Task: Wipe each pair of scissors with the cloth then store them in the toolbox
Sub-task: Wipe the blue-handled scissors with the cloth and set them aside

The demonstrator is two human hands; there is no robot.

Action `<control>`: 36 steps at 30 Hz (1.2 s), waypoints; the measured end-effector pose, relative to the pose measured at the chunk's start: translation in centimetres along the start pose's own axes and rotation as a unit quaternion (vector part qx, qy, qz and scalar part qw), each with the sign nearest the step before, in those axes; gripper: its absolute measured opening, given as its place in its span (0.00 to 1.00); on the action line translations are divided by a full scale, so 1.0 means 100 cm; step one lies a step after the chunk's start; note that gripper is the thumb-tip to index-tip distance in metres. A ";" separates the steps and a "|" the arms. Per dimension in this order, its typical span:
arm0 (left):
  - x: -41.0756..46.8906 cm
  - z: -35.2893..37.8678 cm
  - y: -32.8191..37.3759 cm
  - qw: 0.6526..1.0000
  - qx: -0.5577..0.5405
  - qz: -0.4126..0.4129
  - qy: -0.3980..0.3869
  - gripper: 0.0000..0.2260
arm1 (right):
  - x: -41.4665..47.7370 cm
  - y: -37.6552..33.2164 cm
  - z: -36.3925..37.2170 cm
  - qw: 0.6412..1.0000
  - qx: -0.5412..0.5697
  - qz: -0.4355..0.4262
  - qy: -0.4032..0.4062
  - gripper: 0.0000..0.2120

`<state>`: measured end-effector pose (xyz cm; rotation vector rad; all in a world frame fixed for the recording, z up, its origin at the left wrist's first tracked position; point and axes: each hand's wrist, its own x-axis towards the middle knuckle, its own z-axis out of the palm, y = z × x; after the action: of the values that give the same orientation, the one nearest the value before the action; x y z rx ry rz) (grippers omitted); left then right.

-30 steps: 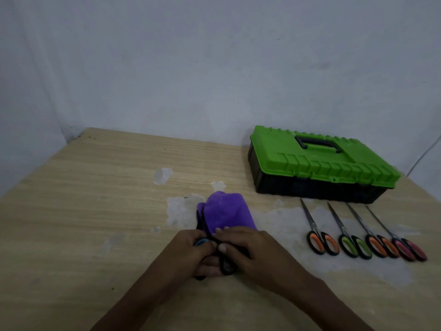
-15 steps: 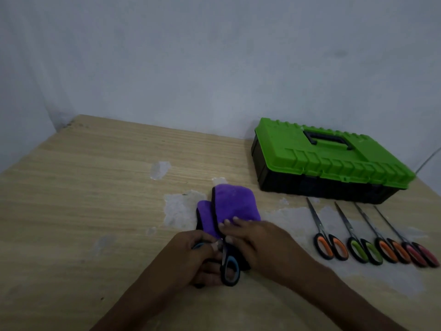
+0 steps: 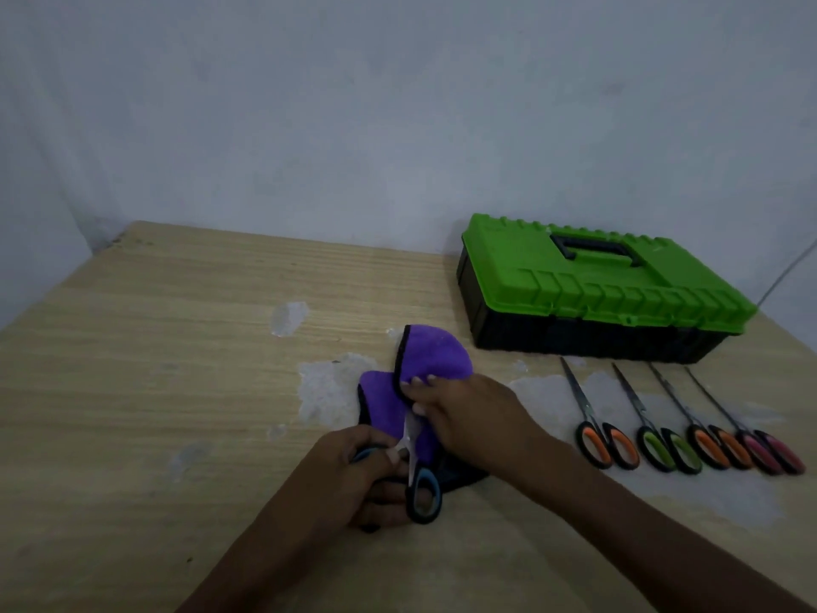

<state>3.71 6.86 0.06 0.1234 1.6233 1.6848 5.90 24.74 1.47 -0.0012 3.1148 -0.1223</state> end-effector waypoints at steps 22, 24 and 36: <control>0.005 0.002 -0.003 1.000 -0.009 0.000 0.007 0.04 | -0.029 -0.018 0.005 0.999 -0.038 -0.016 0.004 0.20; 0.007 0.001 -0.004 1.000 -0.013 0.001 0.003 0.03 | -0.026 -0.009 0.002 0.998 -0.047 0.012 0.028 0.19; 0.010 -0.003 -0.007 0.999 -0.052 0.011 -0.010 0.05 | -0.019 -0.008 -0.010 0.972 0.185 0.045 0.135 0.12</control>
<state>3.23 7.12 -1.05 0.1064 1.5214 1.7759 7.81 24.00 2.59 0.1788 3.2940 -0.7580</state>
